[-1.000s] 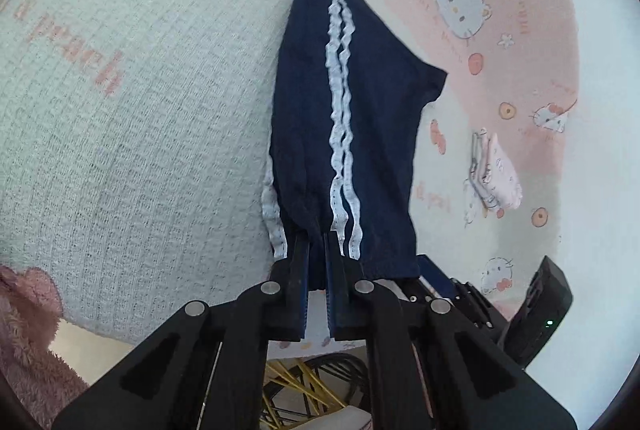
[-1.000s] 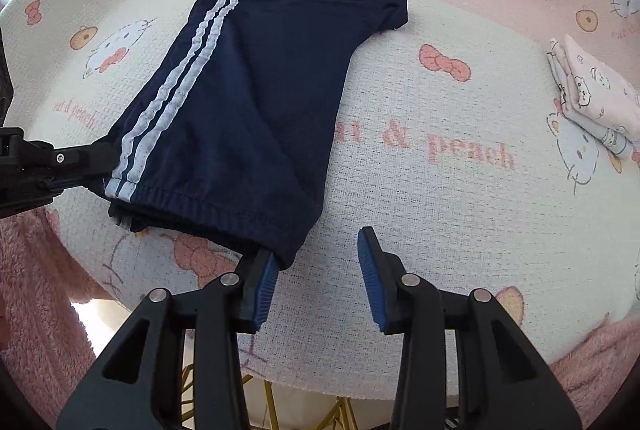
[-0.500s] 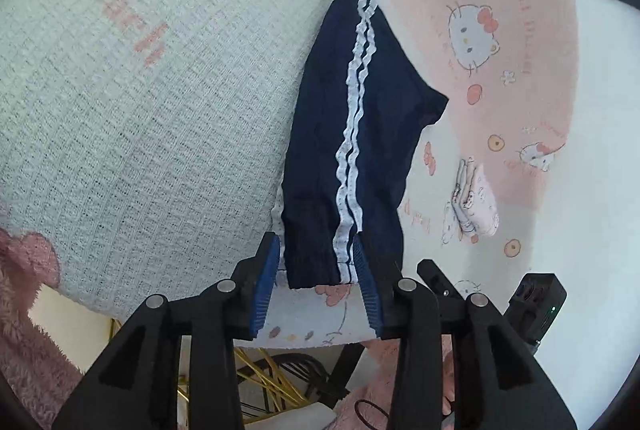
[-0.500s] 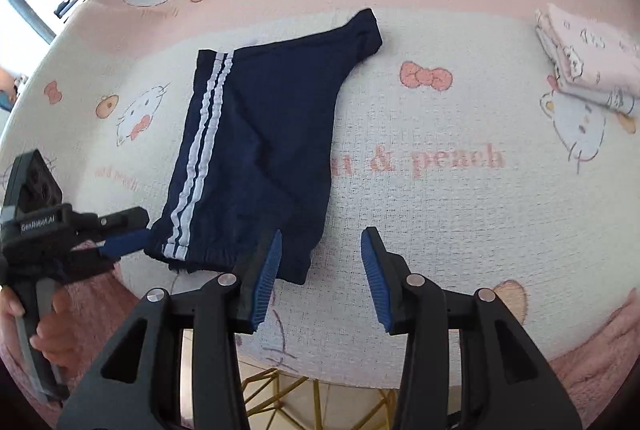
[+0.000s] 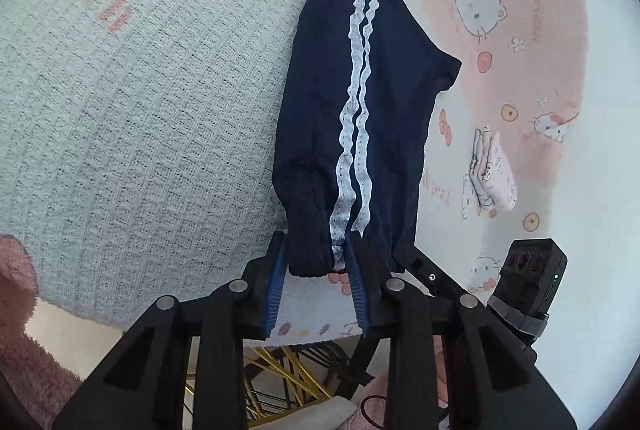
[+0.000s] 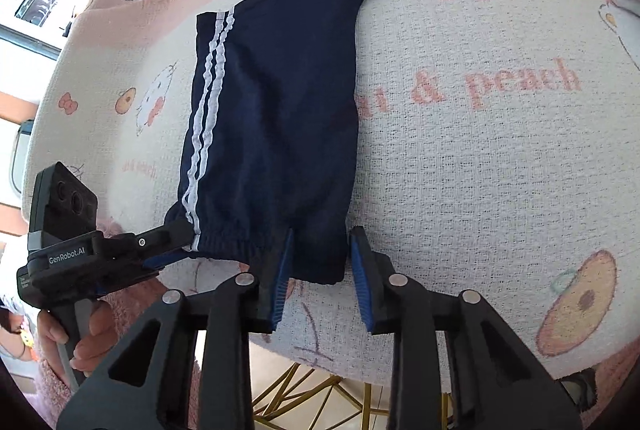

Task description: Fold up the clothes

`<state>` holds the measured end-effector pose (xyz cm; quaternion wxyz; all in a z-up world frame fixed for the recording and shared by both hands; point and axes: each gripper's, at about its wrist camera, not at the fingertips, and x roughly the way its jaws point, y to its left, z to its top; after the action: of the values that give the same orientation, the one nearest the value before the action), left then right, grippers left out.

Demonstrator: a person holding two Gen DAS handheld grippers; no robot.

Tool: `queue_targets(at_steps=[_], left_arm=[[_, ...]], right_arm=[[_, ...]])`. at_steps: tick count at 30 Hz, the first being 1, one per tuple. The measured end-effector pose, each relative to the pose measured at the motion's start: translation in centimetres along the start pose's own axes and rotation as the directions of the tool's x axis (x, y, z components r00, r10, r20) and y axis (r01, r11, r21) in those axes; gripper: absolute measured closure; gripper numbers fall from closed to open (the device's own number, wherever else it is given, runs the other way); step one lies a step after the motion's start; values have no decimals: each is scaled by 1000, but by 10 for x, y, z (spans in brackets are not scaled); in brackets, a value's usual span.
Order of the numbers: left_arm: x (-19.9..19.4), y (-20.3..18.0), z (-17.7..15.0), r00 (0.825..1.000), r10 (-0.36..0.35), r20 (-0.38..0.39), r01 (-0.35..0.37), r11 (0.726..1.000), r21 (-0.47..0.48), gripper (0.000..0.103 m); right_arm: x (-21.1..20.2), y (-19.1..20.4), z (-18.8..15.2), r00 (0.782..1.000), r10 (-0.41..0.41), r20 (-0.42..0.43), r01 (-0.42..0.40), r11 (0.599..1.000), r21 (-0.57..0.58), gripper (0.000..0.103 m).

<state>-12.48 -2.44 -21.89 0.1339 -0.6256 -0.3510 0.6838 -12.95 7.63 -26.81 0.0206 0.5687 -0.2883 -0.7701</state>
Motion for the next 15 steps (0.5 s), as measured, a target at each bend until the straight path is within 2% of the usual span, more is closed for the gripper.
queue_targets(at_steps=[3, 6, 8, 10, 13, 15], left_arm=[[-18, -5, 1, 997, 49, 58, -51, 998, 42, 73], [-16, 4, 3, 999, -2, 34, 3, 1000, -20, 73], [-7, 15, 2, 999, -39, -3, 39, 996, -79, 72], [-3, 23, -1, 996, -93, -7, 91, 987, -133, 72], [-15, 30, 0, 981, -181, 71, 191, 964, -183, 72], [-25, 24, 3, 976, -188, 110, 203, 968, -150, 67]], right_arm=[[-5, 6, -4, 992, -123, 41, 125, 990, -61, 81], [-3, 13, -4, 957, -276, 89, 286, 948, -138, 80], [-4, 11, -4, 963, -258, 83, 267, 955, -128, 78], [-9, 5, -3, 974, -214, 71, 220, 971, -90, 78], [-17, -2, -5, 986, -147, 76, 151, 987, -48, 76], [-23, -4, -5, 990, -106, 90, 109, 994, -29, 74]])
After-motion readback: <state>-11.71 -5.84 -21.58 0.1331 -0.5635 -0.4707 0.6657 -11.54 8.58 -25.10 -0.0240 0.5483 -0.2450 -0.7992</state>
